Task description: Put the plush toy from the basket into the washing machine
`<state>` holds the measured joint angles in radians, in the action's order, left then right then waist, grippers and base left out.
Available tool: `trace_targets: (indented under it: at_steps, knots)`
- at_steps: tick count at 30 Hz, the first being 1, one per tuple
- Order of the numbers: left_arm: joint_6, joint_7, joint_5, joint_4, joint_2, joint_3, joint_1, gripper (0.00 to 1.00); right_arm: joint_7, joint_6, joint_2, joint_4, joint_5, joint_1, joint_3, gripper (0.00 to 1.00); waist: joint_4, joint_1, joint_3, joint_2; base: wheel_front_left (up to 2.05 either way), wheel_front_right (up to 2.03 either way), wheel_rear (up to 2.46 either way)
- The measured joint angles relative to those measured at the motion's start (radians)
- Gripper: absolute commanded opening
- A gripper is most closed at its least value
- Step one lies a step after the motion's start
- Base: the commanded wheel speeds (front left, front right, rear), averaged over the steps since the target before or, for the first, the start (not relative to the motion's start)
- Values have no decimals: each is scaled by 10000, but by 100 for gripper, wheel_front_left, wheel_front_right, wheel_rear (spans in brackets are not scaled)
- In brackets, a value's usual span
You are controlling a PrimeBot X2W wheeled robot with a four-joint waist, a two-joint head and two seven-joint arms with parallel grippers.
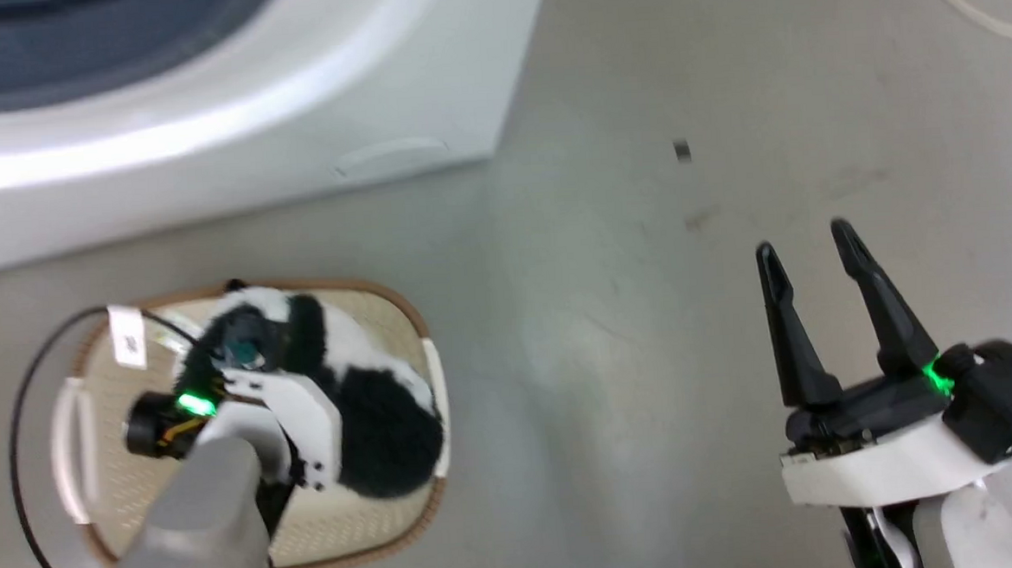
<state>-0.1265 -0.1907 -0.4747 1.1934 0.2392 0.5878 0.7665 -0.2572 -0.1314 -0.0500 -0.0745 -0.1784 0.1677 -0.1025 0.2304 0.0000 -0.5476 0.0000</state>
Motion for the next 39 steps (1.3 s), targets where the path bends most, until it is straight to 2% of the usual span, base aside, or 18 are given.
trace_targets:
  at_steps: [7, 11, 23, 33, 39]
  knots:
    - [0, -546, -546, -917, -10, 58, -954, 0, 0, 0, 0, 190, 456, -541, 274, 100, -648, 0, 1432, 0, 0, 0, 0]
    - [12, -616, -711, -1684, 75, -238, -1560, 0, 0, 0, 0, 257, 564, -865, 351, 100, -1043, -1, 2163, 0, 0, 0, 0]
    - [667, -654, -405, -6176, 370, -1987, -3728, 0, 0, 0, 0, 351, 757, -1609, 355, 100, -2032, -1, 3691, 1, 0, 0, 0]
    - [988, -654, 6, -9542, 376, -3789, -4329, 0, 0, -2, 0, 270, 807, -1633, 192, 100, -1991, -1, 3731, 1, 0, 0, 0]
    - [1007, -654, 31, -10445, 474, -4763, -3681, 0, 0, 0, 0, 61, 807, -1590, 144, 100, -1727, -1, 3156, 1, 0, 0, 0]
